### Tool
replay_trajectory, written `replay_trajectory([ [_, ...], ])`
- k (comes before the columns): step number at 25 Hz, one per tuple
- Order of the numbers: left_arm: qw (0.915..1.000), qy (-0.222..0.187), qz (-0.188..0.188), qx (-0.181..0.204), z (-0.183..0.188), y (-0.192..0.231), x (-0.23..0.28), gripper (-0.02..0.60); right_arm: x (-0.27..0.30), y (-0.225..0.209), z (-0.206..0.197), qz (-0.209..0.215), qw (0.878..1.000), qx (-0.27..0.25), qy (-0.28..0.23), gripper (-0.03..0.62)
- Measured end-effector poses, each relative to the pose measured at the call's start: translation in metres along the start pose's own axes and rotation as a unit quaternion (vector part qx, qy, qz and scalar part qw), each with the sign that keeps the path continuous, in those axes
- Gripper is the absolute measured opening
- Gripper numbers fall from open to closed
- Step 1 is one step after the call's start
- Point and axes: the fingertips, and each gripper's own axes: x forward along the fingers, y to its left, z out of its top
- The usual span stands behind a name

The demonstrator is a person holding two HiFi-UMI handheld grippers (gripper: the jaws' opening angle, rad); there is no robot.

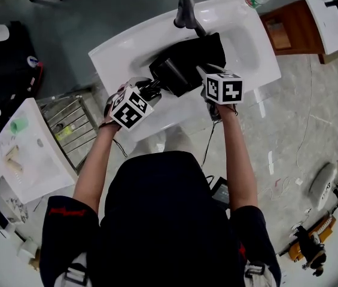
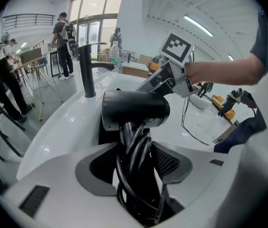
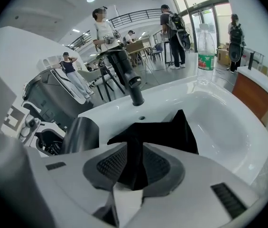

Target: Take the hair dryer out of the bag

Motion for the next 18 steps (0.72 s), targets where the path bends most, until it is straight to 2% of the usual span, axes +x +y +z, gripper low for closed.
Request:
replay_trajectory([
  [3,0.9998,-0.015,0.011,-0.008,0.003,0.0,-0.012,0.227,-0.014,0.007,0.003,-0.009,1.0,-0.004,-0.015,0.079],
  [6,0.9991,-0.037,0.015,-0.014,0.012,-0.006,-0.02,0.227,-0.032,0.011,0.005,-0.019,0.999,-0.009,-0.027,0.058],
  [13,0.9961,-0.076,0.039,-0.022,0.023,0.008,-0.051,0.227,-0.058,0.04,0.028,-0.026,0.996,-0.034,-0.078,0.043],
  [18,0.9875,-0.137,0.057,-0.053,0.045,0.011,-0.084,0.227,-0.086,0.059,0.048,-0.037,0.989,-0.057,-0.133,0.038],
])
